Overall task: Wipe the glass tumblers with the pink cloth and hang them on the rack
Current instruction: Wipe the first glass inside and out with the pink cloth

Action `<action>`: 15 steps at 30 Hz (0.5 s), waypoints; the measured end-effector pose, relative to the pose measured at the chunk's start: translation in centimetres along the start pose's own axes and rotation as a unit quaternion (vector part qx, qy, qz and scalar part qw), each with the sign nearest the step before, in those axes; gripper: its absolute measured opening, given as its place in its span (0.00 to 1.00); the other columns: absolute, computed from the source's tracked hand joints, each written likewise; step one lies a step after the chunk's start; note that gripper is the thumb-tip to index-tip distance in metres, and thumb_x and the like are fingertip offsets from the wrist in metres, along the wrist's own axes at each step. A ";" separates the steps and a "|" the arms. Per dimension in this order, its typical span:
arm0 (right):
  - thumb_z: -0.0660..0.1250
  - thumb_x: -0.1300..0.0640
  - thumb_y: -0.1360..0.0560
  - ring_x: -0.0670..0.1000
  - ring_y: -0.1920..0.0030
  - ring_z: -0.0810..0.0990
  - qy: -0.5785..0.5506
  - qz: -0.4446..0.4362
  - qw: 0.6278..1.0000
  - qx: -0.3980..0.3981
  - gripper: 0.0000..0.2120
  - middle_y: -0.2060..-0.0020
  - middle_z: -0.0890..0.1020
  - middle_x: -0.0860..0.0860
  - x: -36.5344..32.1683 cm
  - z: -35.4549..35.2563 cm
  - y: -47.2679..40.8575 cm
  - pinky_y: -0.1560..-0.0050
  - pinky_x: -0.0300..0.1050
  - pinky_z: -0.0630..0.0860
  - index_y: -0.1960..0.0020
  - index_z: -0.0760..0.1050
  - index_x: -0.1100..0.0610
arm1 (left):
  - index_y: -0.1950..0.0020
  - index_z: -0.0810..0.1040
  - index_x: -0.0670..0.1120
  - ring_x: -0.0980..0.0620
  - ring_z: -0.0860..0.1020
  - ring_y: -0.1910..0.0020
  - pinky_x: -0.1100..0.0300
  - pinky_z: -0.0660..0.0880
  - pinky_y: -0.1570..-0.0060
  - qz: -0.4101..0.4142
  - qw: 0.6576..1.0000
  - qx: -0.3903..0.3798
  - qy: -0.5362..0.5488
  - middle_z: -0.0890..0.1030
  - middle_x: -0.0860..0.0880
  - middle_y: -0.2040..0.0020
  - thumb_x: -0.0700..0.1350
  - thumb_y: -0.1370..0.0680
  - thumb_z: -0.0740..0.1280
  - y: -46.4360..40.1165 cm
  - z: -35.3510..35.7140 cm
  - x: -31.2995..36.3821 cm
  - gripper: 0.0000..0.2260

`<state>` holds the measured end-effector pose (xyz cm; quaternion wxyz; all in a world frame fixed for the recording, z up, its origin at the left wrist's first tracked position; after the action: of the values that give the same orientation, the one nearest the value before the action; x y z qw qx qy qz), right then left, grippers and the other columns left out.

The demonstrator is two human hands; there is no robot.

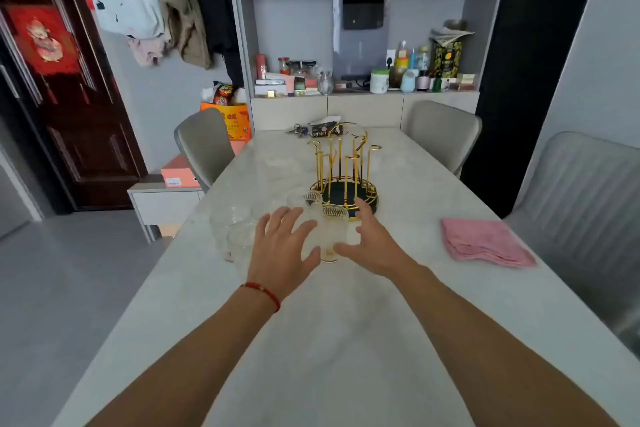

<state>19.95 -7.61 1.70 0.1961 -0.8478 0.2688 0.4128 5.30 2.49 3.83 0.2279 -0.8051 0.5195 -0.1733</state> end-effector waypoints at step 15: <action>0.84 0.52 0.33 0.50 0.33 0.74 -0.101 -0.009 0.992 0.081 0.49 0.32 0.75 0.47 1.4 0.5 -1.0 0.37 0.46 0.75 0.21 0.57 0.41 | 0.33 0.78 0.41 0.39 0.74 0.30 0.40 0.71 0.28 0.066 0.992 0.101 0.033 0.79 0.41 0.33 0.42 0.27 0.75 0.6 0.8 1.1 0.23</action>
<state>20.97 -6.93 0.43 0.2936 -0.7856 0.2723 0.4716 5.70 1.43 2.90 0.3014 -0.7358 0.5586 -0.2362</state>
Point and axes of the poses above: each hand's wrist, its own y-axis away from the middle knuckle, its own z-axis out of the palm, x = y × z, the point moved 7 cm from there along -y, towards the middle knuckle
